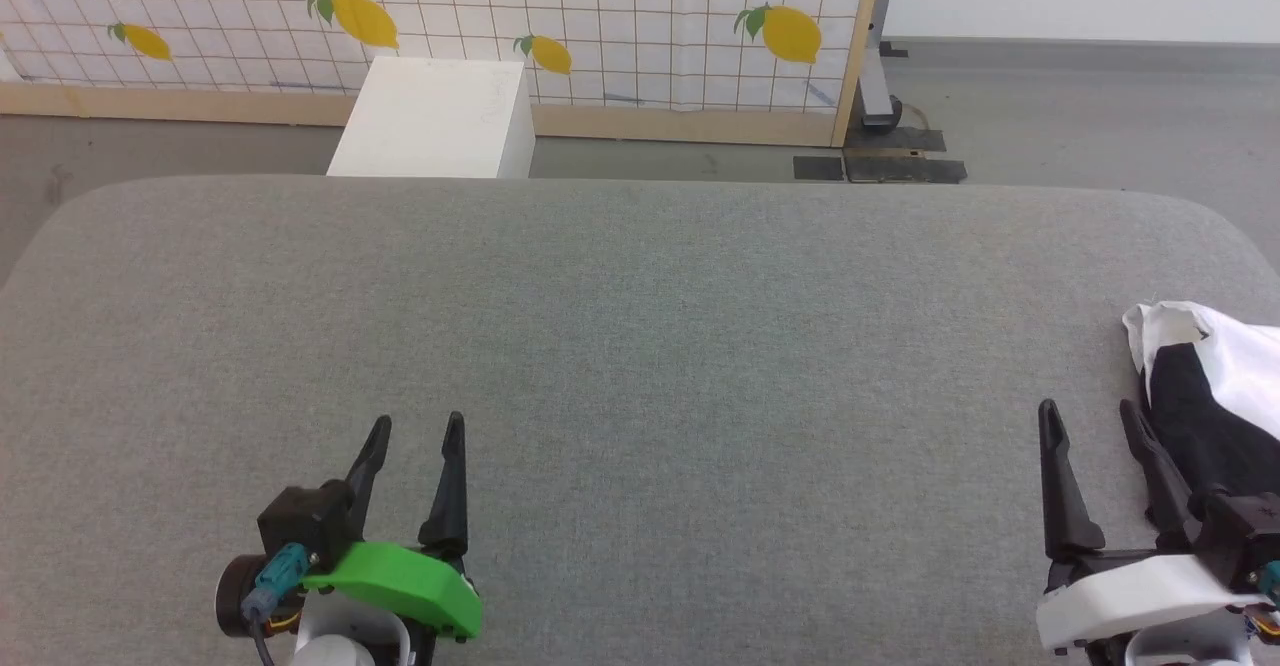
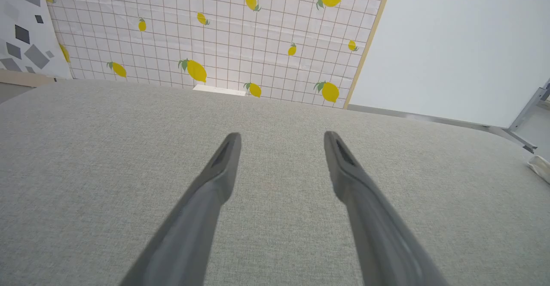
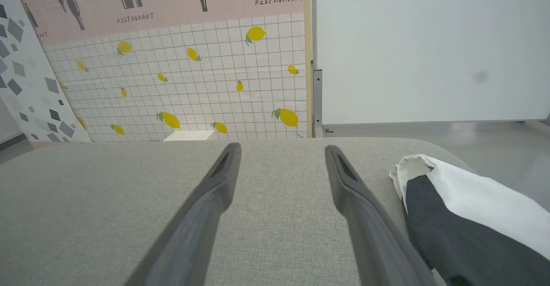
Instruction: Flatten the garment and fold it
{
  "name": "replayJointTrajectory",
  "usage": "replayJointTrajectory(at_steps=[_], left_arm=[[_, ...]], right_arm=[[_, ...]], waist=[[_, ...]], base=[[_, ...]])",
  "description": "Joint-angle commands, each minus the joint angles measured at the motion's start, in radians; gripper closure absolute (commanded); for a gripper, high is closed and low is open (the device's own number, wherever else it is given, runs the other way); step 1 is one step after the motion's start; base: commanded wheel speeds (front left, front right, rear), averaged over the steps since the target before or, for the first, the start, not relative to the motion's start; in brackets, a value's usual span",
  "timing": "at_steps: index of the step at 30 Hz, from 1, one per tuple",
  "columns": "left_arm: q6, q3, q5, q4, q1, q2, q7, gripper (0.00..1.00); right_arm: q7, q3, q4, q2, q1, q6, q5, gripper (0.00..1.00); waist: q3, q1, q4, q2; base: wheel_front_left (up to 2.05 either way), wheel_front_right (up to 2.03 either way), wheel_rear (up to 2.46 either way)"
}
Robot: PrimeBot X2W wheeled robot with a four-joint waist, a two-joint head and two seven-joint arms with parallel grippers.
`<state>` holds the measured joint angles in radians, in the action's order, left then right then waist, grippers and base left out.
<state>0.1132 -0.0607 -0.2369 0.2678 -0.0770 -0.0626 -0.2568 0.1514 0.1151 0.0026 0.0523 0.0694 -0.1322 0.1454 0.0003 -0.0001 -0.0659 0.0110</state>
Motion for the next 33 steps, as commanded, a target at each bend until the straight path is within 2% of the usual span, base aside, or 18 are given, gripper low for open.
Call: replayJointTrajectory(at_steps=[1,5,6,33], left_arm=[[-0.001,0.002,-0.012,0.003,0.015,0.005,-0.005,0.00],[-0.001,0.006,-0.013,0.004,0.015,0.006,-0.005,0.00],[0.000,0.005,-0.001,0.003,0.005,0.002,0.000,1.00],[-0.013,0.011,0.028,-0.029,0.013,0.003,0.031,1.00]], right_arm=[[0.008,0.000,0.005,-0.002,0.014,0.002,0.007,0.00],[0.011,-0.006,0.013,-0.002,0.011,0.002,0.013,0.00],[0.005,-0.006,0.012,0.000,0.004,0.000,0.006,1.00],[-0.015,-0.020,0.011,0.000,-0.005,0.000,-0.013,1.00]], waist=[[0.002,0.0001,0.000,-0.0110],[0.005,0.0001,0.000,-0.0110],[0.005,0.0001,0.000,0.0000],[0.005,0.0001,0.008,-0.0013]], base=[[0.00,0.00,0.00],[0.00,0.00,0.00],[0.00,0.00,0.00],[0.00,0.00,0.00]])
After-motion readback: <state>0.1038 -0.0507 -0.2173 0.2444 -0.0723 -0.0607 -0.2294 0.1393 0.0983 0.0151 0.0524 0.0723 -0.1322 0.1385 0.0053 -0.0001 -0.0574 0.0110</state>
